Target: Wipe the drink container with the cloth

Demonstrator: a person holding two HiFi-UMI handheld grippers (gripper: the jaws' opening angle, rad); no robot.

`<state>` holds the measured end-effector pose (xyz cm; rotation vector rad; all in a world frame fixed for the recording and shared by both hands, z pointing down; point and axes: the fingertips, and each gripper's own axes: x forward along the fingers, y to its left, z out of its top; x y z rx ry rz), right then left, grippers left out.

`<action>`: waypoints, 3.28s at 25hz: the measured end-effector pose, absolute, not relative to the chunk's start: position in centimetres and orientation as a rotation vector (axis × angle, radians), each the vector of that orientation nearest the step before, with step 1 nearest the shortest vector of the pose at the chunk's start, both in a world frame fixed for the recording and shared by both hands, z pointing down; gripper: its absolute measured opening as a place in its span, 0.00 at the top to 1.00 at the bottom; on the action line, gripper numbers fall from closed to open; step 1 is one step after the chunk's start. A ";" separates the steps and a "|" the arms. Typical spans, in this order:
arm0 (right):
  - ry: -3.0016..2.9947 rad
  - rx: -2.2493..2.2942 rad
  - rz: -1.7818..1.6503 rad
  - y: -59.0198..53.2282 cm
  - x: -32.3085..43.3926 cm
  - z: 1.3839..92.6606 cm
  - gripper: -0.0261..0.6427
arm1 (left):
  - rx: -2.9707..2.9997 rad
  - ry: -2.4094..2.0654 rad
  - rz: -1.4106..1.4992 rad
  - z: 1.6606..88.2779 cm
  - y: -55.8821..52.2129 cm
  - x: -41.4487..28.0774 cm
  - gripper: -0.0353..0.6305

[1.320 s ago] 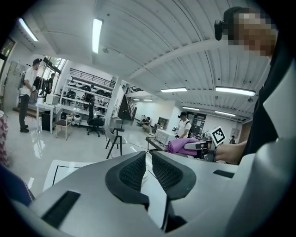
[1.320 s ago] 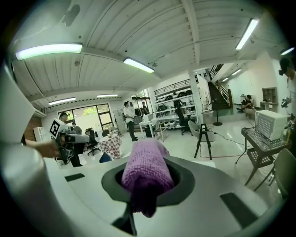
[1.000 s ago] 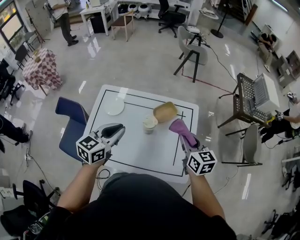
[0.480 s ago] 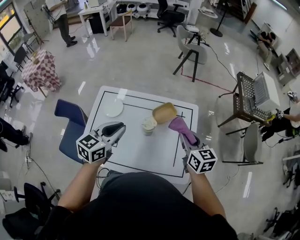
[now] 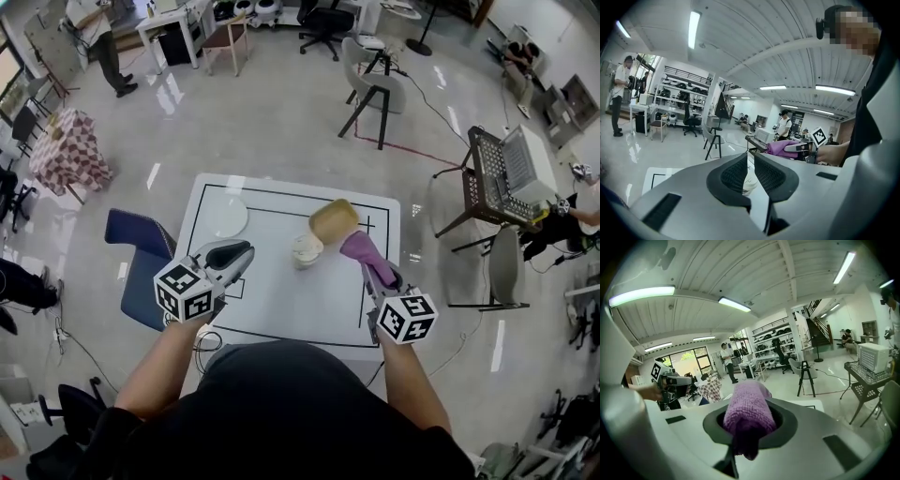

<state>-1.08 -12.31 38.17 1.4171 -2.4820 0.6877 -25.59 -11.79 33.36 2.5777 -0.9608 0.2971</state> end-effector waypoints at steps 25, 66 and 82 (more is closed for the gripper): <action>-2.430 1.311 0.804 -15.4 -8.9 42.9 0.84 | 2.805 -0.492 0.757 45.2 -16.0 -20.0 0.58; -2.300 1.194 0.759 -21.5 -11.1 51.6 0.84 | 2.958 -0.251 1.387 59.1 -18.0 -15.9 0.50; -2.489 1.367 0.782 -21.0 -8.5 46.6 0.84 | 2.995 -0.235 1.191 55.7 -19.0 -15.8 0.46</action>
